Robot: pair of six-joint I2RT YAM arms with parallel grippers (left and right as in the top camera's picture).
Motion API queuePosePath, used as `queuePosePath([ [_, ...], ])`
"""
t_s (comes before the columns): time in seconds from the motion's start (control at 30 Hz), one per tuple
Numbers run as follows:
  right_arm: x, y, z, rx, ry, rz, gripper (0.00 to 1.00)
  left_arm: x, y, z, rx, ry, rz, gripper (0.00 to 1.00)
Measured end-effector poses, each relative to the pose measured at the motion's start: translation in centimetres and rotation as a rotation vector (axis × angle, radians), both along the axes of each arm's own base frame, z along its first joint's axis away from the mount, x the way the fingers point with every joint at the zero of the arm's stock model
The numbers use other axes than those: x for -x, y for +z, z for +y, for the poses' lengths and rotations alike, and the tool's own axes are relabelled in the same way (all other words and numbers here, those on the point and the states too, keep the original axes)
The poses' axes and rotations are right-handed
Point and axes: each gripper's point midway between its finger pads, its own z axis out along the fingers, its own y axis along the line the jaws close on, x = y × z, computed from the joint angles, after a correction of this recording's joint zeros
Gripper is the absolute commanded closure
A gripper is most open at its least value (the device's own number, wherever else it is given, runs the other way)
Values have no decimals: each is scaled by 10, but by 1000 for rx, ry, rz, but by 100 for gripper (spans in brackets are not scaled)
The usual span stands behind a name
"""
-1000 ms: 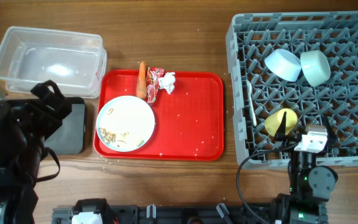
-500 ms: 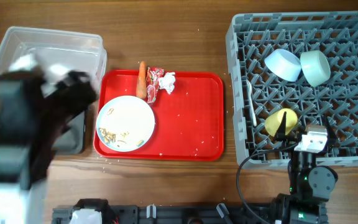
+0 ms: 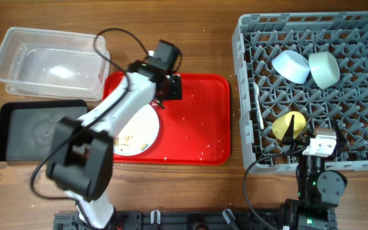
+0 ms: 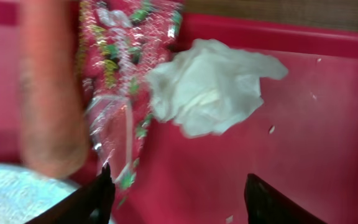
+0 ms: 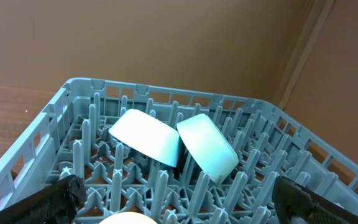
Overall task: Sort waste into correct bins and load items into the dishwasher rack
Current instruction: 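Grasp the white tissue with the left gripper and drop it in the clear bin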
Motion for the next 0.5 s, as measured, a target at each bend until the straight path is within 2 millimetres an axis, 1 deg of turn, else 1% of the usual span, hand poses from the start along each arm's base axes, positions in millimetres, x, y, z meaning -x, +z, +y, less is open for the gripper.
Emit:
queuePosePath([
  [0.07, 0, 0, 0, 2, 0, 0, 0, -5, -13, -7, -13, -20, -10, 32],
  [0.17, 0, 0, 0, 2, 0, 0, 0, -17, -22, -15, -14, -30, -51, 31],
  [0.23, 0, 0, 0, 3, 0, 0, 0, -26, -21, -20, 0, -32, -89, 31],
  [0.33, 0, 0, 0, 3, 0, 0, 0, -41, -13, -27, 30, -35, -161, 31],
  [0.4, 0, 0, 0, 2, 3, 0, 0, -49, -8, -30, 43, -32, -199, 38],
  [0.47, 0, 0, 0, 3, 3, 0, 0, -51, -8, -29, 35, -27, -206, 43],
  [0.5, 0, 0, 1, 3, 3, 0, 0, -51, -9, -28, 31, -27, -205, 48],
])
